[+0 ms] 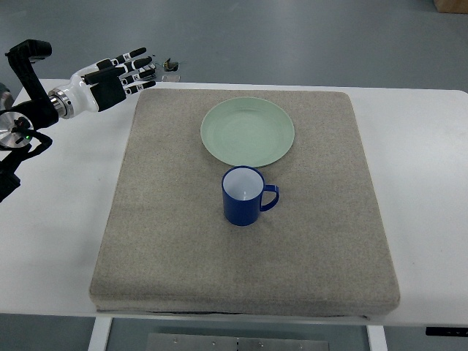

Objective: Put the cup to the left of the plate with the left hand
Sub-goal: 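Move the left hand down toward the blue mug beside the plate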

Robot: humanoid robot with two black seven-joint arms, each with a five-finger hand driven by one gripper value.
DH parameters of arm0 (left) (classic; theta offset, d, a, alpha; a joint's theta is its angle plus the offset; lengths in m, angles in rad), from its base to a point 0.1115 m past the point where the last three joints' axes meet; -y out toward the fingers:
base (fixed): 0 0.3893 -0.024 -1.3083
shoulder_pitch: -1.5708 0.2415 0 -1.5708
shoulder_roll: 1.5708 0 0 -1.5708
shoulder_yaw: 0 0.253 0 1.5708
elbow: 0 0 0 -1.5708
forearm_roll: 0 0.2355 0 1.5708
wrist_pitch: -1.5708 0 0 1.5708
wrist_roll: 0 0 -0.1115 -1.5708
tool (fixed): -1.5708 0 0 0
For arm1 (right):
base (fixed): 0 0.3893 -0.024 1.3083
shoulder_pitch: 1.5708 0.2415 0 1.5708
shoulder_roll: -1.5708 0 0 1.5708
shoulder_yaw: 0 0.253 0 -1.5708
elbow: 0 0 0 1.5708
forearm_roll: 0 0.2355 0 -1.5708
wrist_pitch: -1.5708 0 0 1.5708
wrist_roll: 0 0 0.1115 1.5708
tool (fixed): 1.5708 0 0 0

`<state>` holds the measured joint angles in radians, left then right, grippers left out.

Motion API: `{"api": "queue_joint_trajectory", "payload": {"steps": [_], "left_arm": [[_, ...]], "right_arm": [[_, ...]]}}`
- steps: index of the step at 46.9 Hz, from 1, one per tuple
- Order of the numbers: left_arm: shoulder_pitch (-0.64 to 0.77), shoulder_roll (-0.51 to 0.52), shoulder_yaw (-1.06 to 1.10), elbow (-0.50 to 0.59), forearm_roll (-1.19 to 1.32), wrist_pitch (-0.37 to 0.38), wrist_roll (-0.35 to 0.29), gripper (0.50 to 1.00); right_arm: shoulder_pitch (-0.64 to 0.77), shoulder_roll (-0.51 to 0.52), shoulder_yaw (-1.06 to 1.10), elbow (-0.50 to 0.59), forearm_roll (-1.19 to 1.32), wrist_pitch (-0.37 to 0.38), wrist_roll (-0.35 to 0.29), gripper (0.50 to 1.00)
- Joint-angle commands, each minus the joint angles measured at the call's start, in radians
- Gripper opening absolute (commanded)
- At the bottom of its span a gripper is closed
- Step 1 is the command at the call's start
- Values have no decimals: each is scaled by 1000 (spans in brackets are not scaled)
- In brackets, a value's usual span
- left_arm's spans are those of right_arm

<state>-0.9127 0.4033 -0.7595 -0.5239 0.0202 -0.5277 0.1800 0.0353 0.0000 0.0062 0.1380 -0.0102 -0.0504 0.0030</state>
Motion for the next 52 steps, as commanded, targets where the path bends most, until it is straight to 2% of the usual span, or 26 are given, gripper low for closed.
{"api": "queue_joint_trajectory", "payload": {"steps": [1, 13, 21, 26, 30, 35, 38, 47, 52], "left_arm": [[0, -1, 0, -1, 1, 0, 1, 999], [-9, -1, -18, -1, -16, -2, -10, 999], [-3, 11, 3, -1, 4, -17, -105, 999], [5, 15, 9, -21, 73, -23, -129, 999], [26, 46, -9, -80, 188, -37, -155, 999], [95, 89, -23, -198, 286, -38, -234, 999], [150, 112, -47, -264, 322, -41, -260, 999], [322, 124, -185, -439, 544, -75, -274, 999], [411, 114, -247, -528, 682, -83, -307, 999]], "right_arm": [[0, 0, 0, 0, -1, 0, 0, 934], [0, 0, 0, 0, -1, 1, 0, 934], [0, 0, 0, 0, -1, 0, 0, 934], [0, 0, 0, 0, -1, 0, 0, 934], [0, 0, 0, 0, -1, 0, 0, 934], [0, 0, 0, 0, -1, 0, 0, 934], [0, 0, 0, 0, 1, 0, 0, 934], [0, 0, 0, 0, 1, 1, 0, 934], [0, 0, 0, 0, -1, 0, 0, 934]]}}
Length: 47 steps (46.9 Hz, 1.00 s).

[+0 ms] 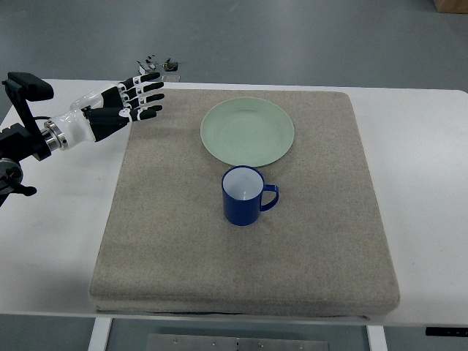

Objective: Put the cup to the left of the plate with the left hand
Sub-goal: 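Move the left hand down toward the blue mug beside the plate, then close the left hand's fingers around the blue mug's body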

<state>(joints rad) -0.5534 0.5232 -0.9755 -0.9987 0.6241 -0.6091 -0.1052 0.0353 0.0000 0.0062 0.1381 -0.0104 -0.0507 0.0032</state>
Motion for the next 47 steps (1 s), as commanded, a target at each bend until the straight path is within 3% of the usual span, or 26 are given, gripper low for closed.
{"api": "queue_joint_trajectory", "payload": {"steps": [1, 5, 12, 21, 47], "left_arm": [[64, -8, -32, -69, 95, -2, -31, 999], [104, -11, -31, -123, 131, -2, -68, 999], [148, -74, -22, -161, 184, -2, -74, 999], [158, -178, -22, -159, 336, -2, -73, 999], [138, -301, -14, -113, 447, -2, -60, 999]], "right_arm": [[0, 0, 0, 0, 1, 0, 0, 934], [0, 0, 0, 0, 0, 0, 0, 934], [0, 0, 0, 0, 0, 0, 0, 934], [0, 0, 0, 0, 0, 0, 0, 934], [0, 0, 0, 0, 0, 0, 0, 934]]}}
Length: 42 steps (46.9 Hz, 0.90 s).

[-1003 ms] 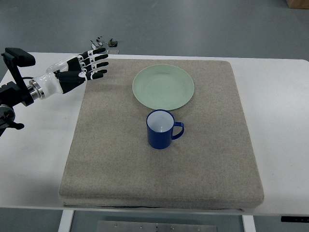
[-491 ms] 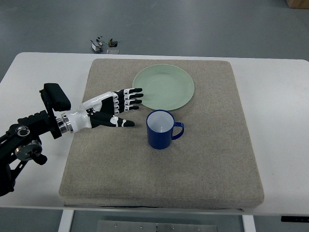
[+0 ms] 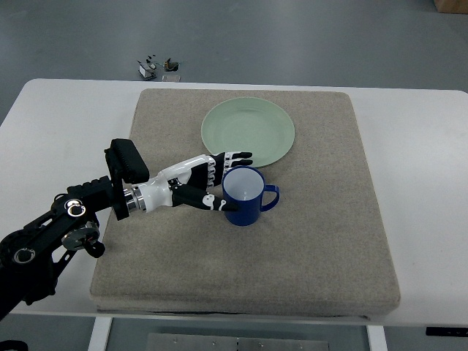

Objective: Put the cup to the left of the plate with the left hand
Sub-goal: 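Close the left hand's fingers around the blue mug's body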

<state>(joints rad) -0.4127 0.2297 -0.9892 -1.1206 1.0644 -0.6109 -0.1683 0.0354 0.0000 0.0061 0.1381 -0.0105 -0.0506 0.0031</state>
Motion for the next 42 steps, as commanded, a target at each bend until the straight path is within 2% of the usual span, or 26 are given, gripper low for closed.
{"api": "queue_joint_trajectory", "payload": {"steps": [1, 25, 27, 38, 42], "left_arm": [[-4, -9, 0, 10, 6, 0, 3, 999], [-9, -33, 1, 10, 43, 0, 12, 984], [-9, -33, 1, 10, 45, 0, 12, 960], [-9, -36, 1, 7, 83, 0, 12, 739], [-9, -36, 1, 5, 83, 0, 12, 692]], "right_arm": [[0, 0, 0, 0, 0, 0, 0, 934], [0, 0, 0, 0, 0, 0, 0, 934], [0, 0, 0, 0, 1, 0, 0, 934], [0, 0, 0, 0, 1, 0, 0, 934], [0, 0, 0, 0, 0, 0, 0, 934]]}}
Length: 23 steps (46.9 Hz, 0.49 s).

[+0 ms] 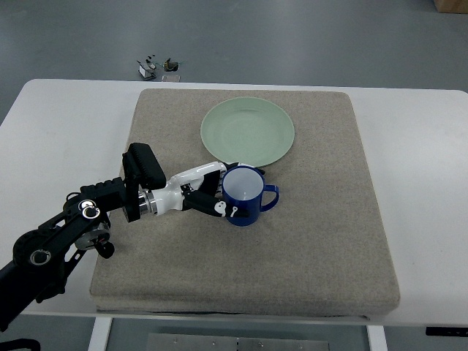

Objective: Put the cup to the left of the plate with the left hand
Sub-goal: 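Close the left hand's fingers around the blue mug's body, then carry the blue mug with the left hand past the plate, away from it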

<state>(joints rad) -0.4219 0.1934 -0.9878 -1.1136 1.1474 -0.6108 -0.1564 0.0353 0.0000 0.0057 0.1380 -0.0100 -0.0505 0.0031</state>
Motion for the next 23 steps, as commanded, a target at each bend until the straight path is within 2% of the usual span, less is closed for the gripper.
{"api": "queue_joint_trajectory", "payload": {"steps": [1, 11, 15, 19, 23], "left_arm": [[0, 0, 0, -3, 0, 0, 0, 673], [0, 0, -3, -5, -8, 0, -2, 617], [-2, 0, -22, -6, -12, 0, -2, 585], [-14, 0, -51, -8, -21, 0, -5, 521], [-21, 6, -124, -2, -21, 0, -5, 500]], "right_arm": [[0, 0, 0, 0, 1, 0, 0, 934], [0, 0, 0, 0, 1, 0, 0, 934], [0, 0, 0, 0, -1, 0, 0, 934], [0, 0, 0, 0, -1, 0, 0, 934], [0, 0, 0, 0, -1, 0, 0, 934]]}}
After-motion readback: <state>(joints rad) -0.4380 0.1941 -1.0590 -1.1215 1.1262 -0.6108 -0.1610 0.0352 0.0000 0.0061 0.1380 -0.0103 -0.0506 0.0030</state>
